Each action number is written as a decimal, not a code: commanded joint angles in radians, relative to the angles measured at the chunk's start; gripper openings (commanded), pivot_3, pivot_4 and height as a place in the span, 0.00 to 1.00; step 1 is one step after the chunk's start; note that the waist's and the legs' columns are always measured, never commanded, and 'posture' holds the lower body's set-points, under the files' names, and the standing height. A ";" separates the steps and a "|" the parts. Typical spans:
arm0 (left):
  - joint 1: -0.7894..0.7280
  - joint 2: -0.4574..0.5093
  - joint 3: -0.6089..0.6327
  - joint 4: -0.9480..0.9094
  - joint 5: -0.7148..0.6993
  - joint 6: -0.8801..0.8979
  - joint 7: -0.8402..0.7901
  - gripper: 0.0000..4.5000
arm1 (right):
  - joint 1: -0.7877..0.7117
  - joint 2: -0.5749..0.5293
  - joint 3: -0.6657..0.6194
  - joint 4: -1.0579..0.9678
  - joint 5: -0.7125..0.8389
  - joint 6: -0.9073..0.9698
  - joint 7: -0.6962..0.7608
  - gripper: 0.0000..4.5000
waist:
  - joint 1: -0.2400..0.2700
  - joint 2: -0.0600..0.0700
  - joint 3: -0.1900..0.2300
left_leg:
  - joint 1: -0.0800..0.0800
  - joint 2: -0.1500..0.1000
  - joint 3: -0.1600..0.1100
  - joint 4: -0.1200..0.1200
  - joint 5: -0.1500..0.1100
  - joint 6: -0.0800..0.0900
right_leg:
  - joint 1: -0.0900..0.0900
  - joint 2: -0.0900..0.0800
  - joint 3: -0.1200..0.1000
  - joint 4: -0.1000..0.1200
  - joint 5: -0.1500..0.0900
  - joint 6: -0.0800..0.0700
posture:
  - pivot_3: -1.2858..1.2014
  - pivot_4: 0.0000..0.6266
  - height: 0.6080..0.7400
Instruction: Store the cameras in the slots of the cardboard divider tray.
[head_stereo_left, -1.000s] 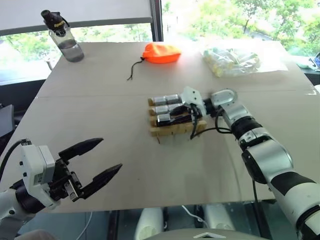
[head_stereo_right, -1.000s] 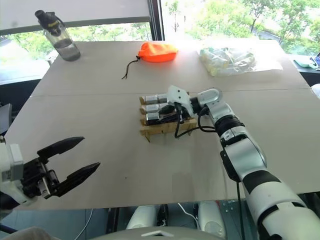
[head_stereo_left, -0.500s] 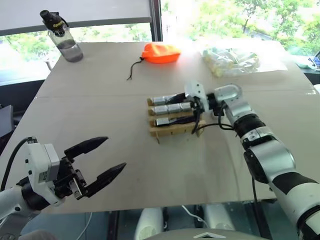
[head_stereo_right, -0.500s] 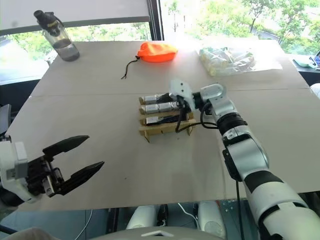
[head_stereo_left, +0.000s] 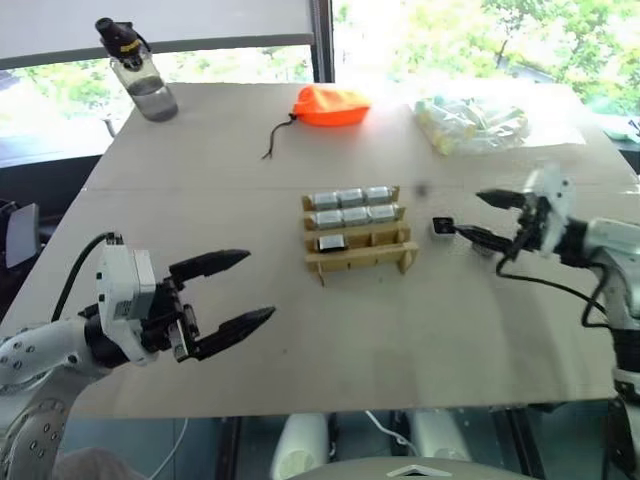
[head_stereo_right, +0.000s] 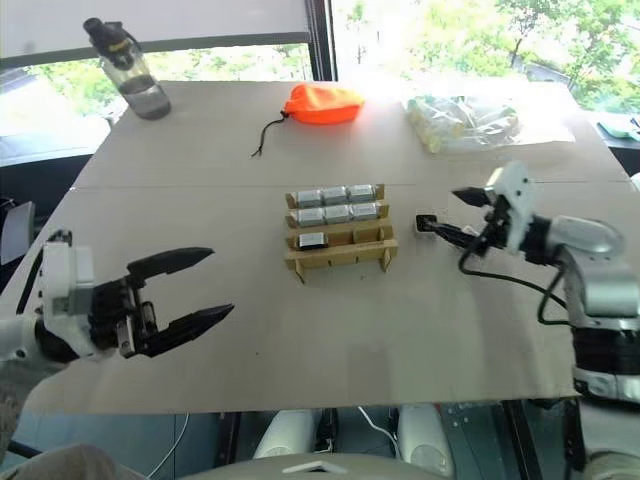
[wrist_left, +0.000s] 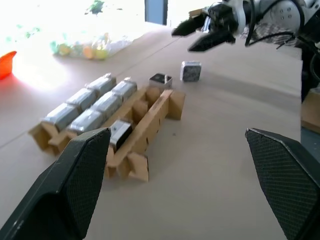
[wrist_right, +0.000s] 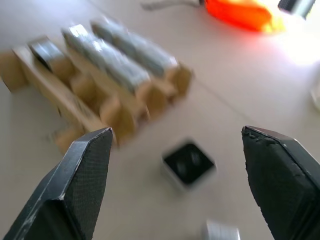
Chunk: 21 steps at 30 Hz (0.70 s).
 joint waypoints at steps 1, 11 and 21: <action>-0.071 0.040 -0.056 0.037 -0.002 0.012 -0.049 1.00 | 0.073 -0.027 -0.048 -0.063 0.010 0.050 -0.082 0.90 | -0.006 0.000 0.000 | 0.001 0.000 0.001 0.000 0.000 0.000 | 0.000 0.001 0.002 0.000 0.000 0.000 | 0.52 0.24 1.00; -0.162 0.076 -0.110 0.098 0.013 0.026 -0.113 1.00 | 0.082 0.059 0.001 0.000 -0.013 -0.003 -0.238 0.90 | -0.003 -0.001 0.000 | 0.001 0.002 0.003 0.000 0.000 0.000 | -0.001 0.004 0.004 0.001 0.000 0.000 | 0.52 0.24 1.00; -0.154 0.064 -0.100 0.093 0.024 0.033 -0.101 1.00 | 0.086 0.057 0.013 0.055 0.003 -0.004 -0.230 0.90 | -0.001 -0.001 0.001 | 0.000 0.001 0.003 0.000 0.000 0.000 | -0.001 0.003 0.004 -0.002 0.000 0.001 | 0.52 0.24 1.00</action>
